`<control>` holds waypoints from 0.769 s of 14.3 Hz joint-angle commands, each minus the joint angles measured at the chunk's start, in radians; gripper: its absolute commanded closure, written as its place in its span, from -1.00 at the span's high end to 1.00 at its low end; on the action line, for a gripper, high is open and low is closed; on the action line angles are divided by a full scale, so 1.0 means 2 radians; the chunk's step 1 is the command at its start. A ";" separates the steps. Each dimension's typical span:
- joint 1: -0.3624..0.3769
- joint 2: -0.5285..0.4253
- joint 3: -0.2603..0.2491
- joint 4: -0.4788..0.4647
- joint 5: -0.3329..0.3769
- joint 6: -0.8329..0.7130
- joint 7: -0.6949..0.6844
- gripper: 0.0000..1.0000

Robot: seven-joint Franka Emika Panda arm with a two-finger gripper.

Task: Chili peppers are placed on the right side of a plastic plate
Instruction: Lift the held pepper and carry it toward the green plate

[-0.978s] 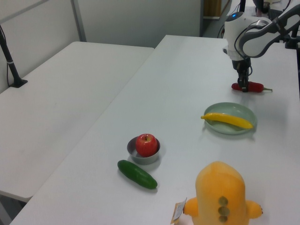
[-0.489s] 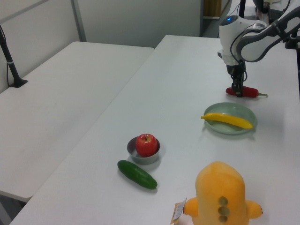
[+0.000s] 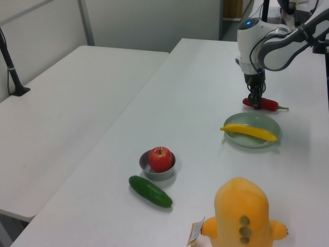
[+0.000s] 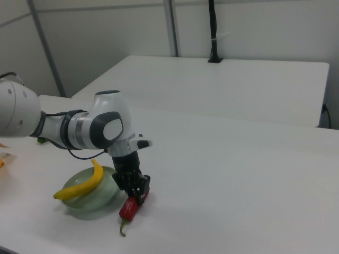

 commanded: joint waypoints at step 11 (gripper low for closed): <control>0.006 0.020 0.010 0.022 0.013 0.016 0.056 1.00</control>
